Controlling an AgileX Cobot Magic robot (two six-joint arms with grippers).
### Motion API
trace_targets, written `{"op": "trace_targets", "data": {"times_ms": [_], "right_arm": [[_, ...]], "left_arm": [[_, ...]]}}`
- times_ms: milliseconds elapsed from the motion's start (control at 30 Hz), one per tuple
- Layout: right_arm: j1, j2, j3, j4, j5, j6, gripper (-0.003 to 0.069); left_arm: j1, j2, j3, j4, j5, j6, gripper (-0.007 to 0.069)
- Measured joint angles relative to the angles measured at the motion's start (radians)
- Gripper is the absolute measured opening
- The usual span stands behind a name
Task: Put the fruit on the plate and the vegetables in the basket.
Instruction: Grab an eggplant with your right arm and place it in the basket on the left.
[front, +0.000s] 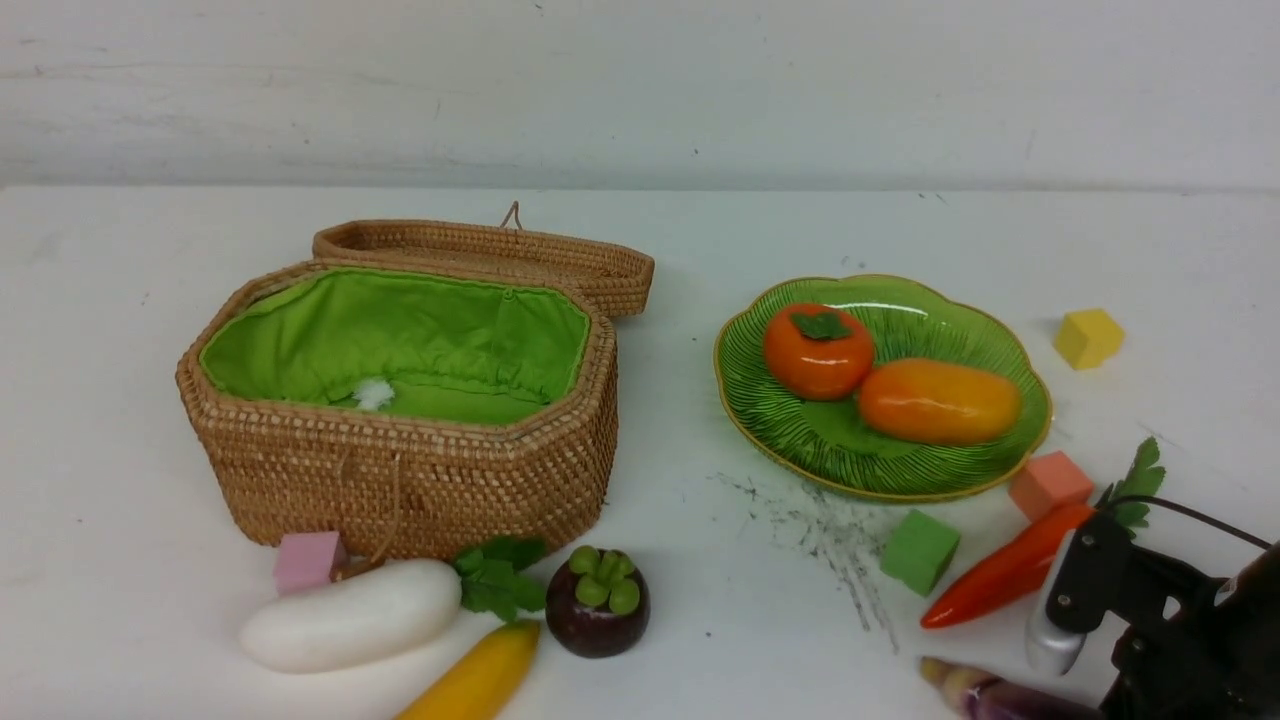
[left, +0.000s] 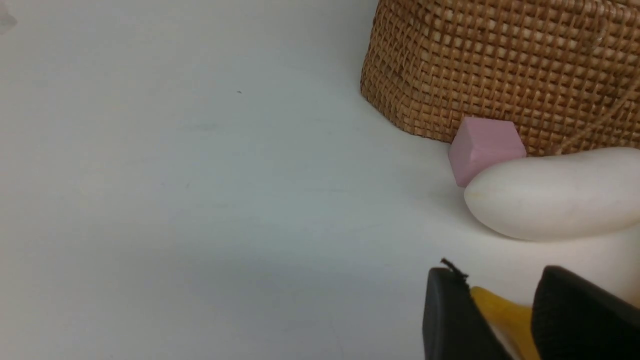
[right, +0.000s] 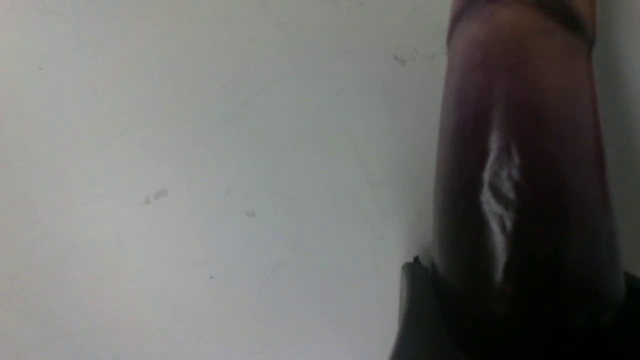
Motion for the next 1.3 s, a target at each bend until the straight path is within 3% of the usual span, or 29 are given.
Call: {"op": "trace_targets", "data": {"times_ms": [367, 667, 833, 1033, 1300], "right_arm": [[0.0, -0.008, -0.016, 0.021, 0.013, 0.0, 0.0405], [0.012, -0.034, -0.341, 0.14, 0.351, 0.0, 0.0405], [0.129, -0.031, -0.562, 0.162, 0.401, 0.013, 0.0405], [0.341, 0.096, -0.89, 0.201, 0.325, 0.064, 0.0405], [0.485, 0.446, -1.256, 0.345, 0.183, -0.054, 0.0405]], "left_arm": [[0.0, 0.0, 0.0, 0.0, 0.0, 0.0, 0.0239], [0.0, 0.0, 0.0, 0.0, 0.0, 0.0, 0.0239], [0.0, 0.0, 0.0, 0.0, 0.0, 0.0, 0.0239], [0.0, 0.0, 0.0, 0.0, 0.0, 0.0, 0.0239], [0.0, 0.0, 0.0, 0.0, 0.0, 0.0, 0.0239]]}}
